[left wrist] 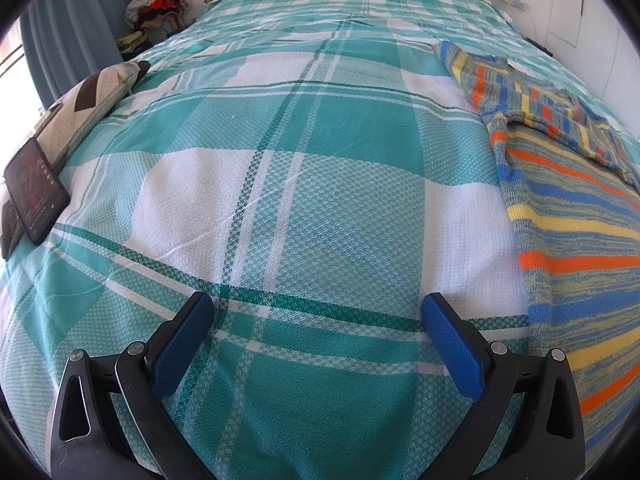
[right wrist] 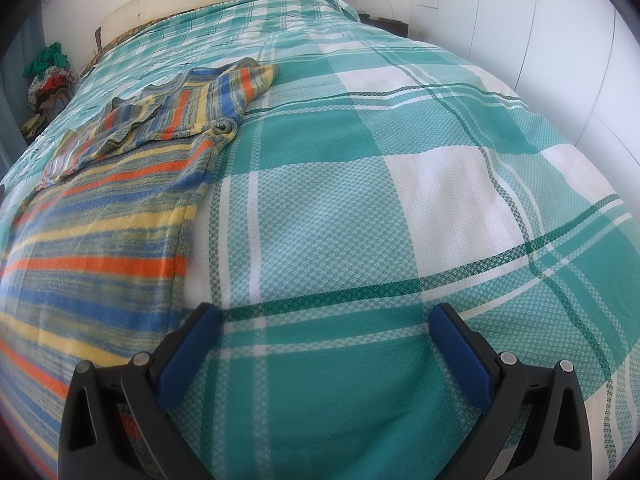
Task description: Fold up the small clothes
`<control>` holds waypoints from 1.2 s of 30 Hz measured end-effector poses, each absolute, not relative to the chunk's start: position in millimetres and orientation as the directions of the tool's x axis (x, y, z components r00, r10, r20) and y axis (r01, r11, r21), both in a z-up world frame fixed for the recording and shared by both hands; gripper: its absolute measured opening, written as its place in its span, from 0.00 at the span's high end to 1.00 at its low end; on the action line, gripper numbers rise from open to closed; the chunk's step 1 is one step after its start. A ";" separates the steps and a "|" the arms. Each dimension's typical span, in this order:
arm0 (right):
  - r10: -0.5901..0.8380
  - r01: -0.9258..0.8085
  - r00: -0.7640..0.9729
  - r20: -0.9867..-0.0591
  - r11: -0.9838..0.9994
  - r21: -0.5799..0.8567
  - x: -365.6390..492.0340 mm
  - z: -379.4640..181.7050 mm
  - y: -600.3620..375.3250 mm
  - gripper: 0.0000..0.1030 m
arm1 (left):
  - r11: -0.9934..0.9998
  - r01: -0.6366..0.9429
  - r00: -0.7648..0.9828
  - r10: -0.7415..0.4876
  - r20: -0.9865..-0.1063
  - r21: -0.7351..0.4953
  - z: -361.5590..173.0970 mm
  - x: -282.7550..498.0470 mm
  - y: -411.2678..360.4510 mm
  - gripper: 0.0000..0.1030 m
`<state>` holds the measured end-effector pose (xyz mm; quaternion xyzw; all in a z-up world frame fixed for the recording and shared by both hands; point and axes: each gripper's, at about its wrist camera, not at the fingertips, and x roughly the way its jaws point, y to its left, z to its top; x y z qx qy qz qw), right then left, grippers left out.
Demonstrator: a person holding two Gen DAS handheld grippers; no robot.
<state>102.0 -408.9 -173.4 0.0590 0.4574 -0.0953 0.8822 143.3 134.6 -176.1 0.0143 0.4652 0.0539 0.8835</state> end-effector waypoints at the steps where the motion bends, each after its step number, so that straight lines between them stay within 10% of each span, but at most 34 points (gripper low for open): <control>1: -0.114 0.222 0.564 -0.818 0.975 0.017 102.1 -173.4 -409.0 0.00 | 0.993 -0.083 0.558 0.113 -0.822 0.079 -176.0 144.0 134.0 0.00; 20: -0.112 0.216 0.552 -0.826 0.976 0.012 104.4 -172.6 -409.4 0.00 | 0.993 -0.082 0.556 0.112 -0.823 0.080 -175.6 142.5 133.7 0.00; 29: 0.146 -0.081 0.273 -0.951 0.988 0.129 71.1 -109.1 -412.8 0.09 | 0.958 0.217 0.315 -0.248 -0.916 -0.185 -137.4 57.1 106.8 0.03; 36: 0.400 -0.042 0.070 -0.914 0.916 0.398 21.4 -134.1 -387.4 0.25 | 0.928 0.347 0.204 -0.217 -0.955 -0.136 -148.3 14.6 41.7 0.35</control>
